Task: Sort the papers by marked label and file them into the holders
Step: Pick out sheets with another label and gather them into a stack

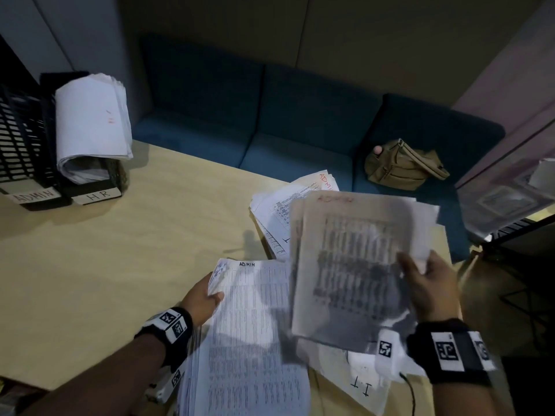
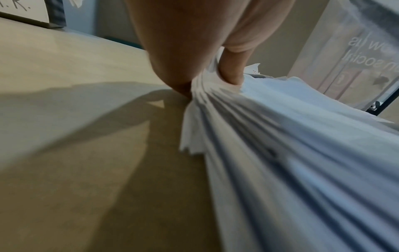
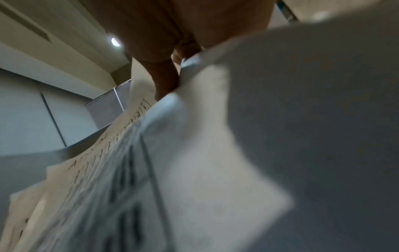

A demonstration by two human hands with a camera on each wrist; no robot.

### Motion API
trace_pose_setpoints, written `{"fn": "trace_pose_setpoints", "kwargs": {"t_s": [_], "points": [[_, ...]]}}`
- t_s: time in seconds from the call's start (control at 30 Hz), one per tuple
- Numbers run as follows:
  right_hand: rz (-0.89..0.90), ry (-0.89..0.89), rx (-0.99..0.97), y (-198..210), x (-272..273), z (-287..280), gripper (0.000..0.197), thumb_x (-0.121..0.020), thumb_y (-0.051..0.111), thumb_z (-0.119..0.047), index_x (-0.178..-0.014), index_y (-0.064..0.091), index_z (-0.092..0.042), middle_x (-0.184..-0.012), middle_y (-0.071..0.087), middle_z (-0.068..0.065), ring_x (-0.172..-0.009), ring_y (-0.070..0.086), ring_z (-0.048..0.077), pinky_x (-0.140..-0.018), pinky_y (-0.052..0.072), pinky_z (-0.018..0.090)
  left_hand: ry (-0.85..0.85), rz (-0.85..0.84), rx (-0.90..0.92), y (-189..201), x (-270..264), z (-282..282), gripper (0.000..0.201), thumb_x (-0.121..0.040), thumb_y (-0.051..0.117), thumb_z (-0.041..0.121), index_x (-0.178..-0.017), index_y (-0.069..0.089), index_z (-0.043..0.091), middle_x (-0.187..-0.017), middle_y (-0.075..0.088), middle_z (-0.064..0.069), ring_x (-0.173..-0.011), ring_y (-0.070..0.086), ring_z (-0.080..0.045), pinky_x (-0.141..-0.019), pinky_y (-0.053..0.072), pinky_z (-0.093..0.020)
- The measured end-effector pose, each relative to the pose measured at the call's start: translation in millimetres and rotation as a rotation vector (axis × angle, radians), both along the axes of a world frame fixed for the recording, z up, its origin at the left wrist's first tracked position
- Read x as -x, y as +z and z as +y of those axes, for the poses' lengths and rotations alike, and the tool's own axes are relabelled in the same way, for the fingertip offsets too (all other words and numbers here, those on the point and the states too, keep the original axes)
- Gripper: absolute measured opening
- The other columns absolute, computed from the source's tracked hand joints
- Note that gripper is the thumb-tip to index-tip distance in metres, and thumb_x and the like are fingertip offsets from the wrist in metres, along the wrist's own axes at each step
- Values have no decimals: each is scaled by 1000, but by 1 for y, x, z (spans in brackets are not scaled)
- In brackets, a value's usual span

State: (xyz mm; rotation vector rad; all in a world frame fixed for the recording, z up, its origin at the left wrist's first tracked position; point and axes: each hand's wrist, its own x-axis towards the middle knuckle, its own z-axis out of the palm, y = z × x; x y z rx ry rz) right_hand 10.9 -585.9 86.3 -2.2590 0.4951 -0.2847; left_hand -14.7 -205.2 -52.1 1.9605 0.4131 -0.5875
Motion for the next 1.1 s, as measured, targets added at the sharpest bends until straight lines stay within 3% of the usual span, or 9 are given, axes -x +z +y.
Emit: {"fn": "trace_pose_setpoints", "kwargs": {"t_s": [0.13,0.2,0.23,0.3,0.43,0.6,0.7,0.9,1.1], "points": [[79,66,-76,-34,3,44,19,-84,67,-21,-80,60,-4,-67,61,4,-63,57,19,-53,39,26,37,-14,38,2,0,1,46,-96,48,12,-141,41,20,-131,55,-1,-125,49,-24,-101,37,-33],[125,115,-135,-50,8,66,5,-85,66,-11,-85,63,-8,-68,61,-6,-60,57,1,-50,38,11,95,-18,91,4,1,1,44,-97,47,14,-141,42,20,-133,55,-1,-125,48,-23,-102,36,-34],[152,135,-155,-61,9,73,6,-86,65,-9,-91,64,-7,-72,63,-5,-64,58,4,-51,39,9,121,-26,118,5,3,0,43,-98,47,16,-140,43,20,-133,54,-1,-125,48,-23,-102,37,-35],[207,153,-180,-80,12,87,16,-88,62,-11,-103,64,-6,-87,66,4,-80,61,19,-60,43,19,158,-45,174,9,6,0,42,-98,48,24,-140,43,20,-131,54,2,-125,49,-22,-104,37,-37],[267,147,-183,-107,14,108,22,-90,57,-15,-109,59,-4,-105,67,14,-96,62,28,-78,47,31,163,-77,201,17,8,-4,49,-91,57,36,-137,47,20,-122,57,5,-113,53,-16,-99,39,-32],[384,276,-169,-120,13,124,40,-90,60,-22,-127,50,-10,-120,60,6,-105,56,22,-89,46,32,148,-85,97,15,10,-1,55,-84,71,18,-134,48,20,-117,59,6,-110,57,-19,-100,43,-35],[249,126,-84,-118,4,91,46,-84,68,-14,-127,52,-10,-129,51,7,-122,46,24,-106,34,38,140,-81,76,13,10,4,51,-86,67,11,-133,49,20,-115,59,7,-109,58,-19,-96,42,-30],[588,-328,202,-129,28,-24,55,-77,71,-28,-128,54,-14,-141,41,17,-130,36,39,-104,35,55,106,-1,70,1,12,18,54,-84,61,0,-133,46,15,-114,64,-5,-93,63,-17,-70,47,-23],[672,-442,245,-144,70,-66,71,-76,76,-33,-131,43,-3,-135,41,27,-123,40,45,-101,35,55,144,-5,118,-9,14,17,48,-79,74,9,-116,49,24,-108,63,-2,-97,61,-23,-64,46,-22]]}}
